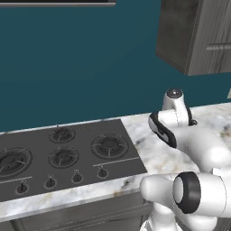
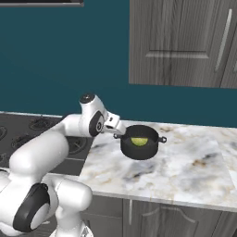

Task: Turn on the sink faucet. Then move the lemon wedge from the counter to the sink. Turn off the sink. Move the vegetable from the sink to the pot next to the stove. Finally move the pot to the rear center burner.

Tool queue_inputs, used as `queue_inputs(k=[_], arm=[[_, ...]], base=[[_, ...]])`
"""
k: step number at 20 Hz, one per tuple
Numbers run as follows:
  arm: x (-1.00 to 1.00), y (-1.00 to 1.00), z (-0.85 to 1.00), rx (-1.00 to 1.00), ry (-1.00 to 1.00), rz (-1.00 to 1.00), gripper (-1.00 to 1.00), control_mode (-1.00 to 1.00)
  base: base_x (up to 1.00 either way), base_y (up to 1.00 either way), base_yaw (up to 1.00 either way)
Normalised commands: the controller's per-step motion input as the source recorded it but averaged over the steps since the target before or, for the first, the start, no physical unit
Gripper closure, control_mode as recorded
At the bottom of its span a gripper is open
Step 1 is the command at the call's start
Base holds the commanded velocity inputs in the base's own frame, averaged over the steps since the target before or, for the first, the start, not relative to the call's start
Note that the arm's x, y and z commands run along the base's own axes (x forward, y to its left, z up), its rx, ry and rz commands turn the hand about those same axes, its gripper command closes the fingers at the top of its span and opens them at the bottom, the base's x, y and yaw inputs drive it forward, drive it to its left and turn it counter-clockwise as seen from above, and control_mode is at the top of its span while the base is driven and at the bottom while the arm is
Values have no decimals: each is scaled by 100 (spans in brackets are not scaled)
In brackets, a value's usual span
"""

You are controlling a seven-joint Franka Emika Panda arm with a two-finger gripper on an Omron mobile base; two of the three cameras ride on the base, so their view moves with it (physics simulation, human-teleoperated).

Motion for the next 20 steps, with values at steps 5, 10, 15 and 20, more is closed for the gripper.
queue_inputs(k=[5,10,15,20], arm=[[21,-6,-24,-2,10,23,-100,-100],[13,-4,-26,-6,11,13,-100,-100],[12,-8,-24,-5,7,9,-100,-100],[10,-13,-18,-1,2,9,-100,-100]], base=[[0,0,0],[0,0,0],[0,0,0],[0,0,0]])
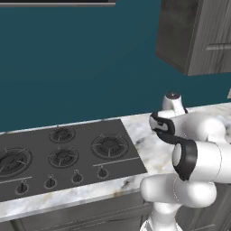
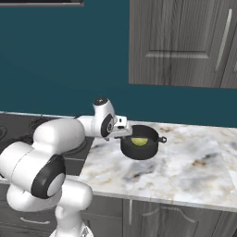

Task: Turn on the sink faucet. Then move the lemon wedge from the counter to the sink. Turn off the sink. Move the vegetable from the sink to the pot next to the stove. Finally move the pot to the rear center burner.

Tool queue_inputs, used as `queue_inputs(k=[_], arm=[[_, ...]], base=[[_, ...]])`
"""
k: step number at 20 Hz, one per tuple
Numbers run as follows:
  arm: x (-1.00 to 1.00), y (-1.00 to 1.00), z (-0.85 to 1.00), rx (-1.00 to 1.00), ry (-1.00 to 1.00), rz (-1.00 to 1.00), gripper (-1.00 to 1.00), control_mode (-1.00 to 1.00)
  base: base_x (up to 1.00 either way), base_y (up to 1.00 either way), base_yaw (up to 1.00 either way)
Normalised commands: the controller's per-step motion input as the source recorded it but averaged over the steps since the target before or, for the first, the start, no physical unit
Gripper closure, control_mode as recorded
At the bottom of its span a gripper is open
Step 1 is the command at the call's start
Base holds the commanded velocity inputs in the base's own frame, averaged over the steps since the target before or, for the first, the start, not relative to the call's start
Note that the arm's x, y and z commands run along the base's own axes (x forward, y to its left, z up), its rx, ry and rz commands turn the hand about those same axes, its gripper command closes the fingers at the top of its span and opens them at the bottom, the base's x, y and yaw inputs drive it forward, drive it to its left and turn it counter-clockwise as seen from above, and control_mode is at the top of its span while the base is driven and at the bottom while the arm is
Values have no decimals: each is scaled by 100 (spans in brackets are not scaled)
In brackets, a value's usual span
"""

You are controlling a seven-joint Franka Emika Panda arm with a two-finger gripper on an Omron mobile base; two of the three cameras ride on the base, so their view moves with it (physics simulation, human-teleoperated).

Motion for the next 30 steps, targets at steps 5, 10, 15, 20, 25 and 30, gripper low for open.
queue_inputs(k=[5,10,15,20,25,30], arm=[[12,-12,-24,0,0,11,-100,-100],[13,-9,-23,0,0,11,-100,-100],[15,-8,-19,0,1,12,-100,-100],[11,-4,-19,0,4,10,-100,-100],[12,0,-22,-1,7,8,-100,-100],[14,0,-20,-1,6,8,-100,-100]], base=[[0,0,0],[0,0,0],[0,0,0],[0,0,0],[0,0,0],[0,0,0]])
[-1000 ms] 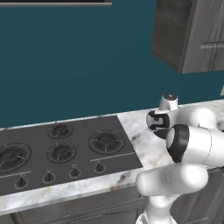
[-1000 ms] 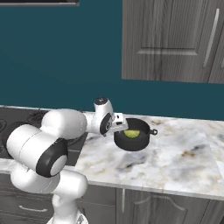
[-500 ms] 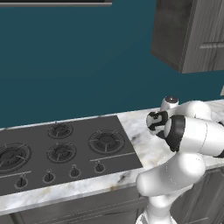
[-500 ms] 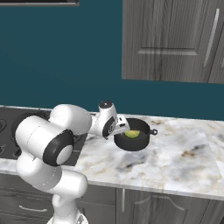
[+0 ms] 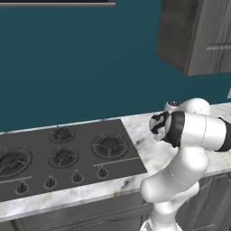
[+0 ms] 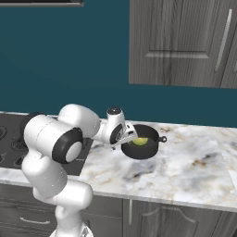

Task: Turn on the sink faucet. Then move the lemon wedge from the counter to the sink. Turn off the sink. Move the vegetable from the sink to the pot next to the stove. Finally move the pot to the rear center burner.

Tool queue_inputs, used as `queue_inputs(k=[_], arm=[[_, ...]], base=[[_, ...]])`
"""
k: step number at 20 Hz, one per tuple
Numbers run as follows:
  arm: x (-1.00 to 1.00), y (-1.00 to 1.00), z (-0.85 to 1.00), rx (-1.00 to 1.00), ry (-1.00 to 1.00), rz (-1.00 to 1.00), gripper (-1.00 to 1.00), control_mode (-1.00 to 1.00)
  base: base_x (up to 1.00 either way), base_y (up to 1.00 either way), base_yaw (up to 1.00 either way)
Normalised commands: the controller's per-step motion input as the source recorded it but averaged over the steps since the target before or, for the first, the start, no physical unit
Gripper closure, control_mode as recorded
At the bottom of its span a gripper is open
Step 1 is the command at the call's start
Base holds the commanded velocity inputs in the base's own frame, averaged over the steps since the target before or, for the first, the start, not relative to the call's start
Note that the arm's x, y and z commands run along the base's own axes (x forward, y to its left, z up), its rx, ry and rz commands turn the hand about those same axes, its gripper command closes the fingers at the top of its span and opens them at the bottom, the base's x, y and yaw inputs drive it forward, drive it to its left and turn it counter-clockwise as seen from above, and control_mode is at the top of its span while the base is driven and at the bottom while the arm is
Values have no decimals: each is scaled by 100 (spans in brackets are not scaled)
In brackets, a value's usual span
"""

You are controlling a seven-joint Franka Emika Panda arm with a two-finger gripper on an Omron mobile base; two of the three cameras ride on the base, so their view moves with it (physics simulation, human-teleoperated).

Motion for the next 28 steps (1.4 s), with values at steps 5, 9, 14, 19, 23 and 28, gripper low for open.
queue_inputs(k=[5,9,14,19,23,28], arm=[[3,0,-25,-4,4,8,-100,-100],[0,0,-34,-4,2,5,-100,-100],[2,5,-16,-1,0,0,100,-100],[0,0,0,0,0,0,100,-100],[-2,6,5,-3,0,0,100,-100],[-7,21,44,-6,-3,2,100,-100]], base=[[0,0,0],[0,0,0],[0,0,0],[0,0,0],[0,0,0],[0,0,0]])
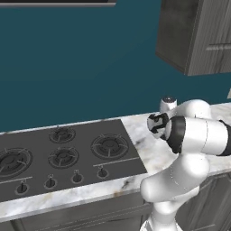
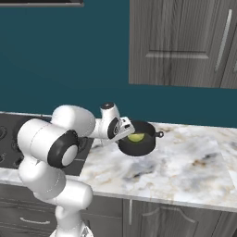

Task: Turn on the sink faucet. Then move the lemon wedge from the counter to the sink. Turn off the sink. Move the vegetable from the sink to the pot next to the stove. Finally move the pot to the rear center burner.

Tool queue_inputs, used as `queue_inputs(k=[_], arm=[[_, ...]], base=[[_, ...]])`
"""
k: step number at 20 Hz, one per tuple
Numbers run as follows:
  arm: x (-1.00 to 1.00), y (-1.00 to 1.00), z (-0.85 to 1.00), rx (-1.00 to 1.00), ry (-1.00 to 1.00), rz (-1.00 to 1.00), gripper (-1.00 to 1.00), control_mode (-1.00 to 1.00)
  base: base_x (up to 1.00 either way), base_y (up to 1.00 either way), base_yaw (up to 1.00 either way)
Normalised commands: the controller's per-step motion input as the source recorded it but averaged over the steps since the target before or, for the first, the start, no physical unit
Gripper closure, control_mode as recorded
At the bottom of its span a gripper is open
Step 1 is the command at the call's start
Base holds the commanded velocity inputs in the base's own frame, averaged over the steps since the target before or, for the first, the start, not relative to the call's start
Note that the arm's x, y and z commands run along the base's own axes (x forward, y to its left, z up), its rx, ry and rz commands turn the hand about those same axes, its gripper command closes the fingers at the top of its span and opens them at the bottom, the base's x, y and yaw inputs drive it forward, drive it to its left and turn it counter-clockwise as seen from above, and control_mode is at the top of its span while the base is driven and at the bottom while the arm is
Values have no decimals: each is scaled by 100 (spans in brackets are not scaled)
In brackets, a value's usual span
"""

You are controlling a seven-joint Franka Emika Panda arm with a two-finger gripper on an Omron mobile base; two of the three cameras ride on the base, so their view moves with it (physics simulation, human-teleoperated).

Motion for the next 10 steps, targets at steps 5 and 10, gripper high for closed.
queue_inputs(k=[5,10], arm=[[0,51,61,-5,-1,8,100,-100],[0,70,52,-4,0,12,100,-100]], base=[[0,0,0],[0,0,0]])
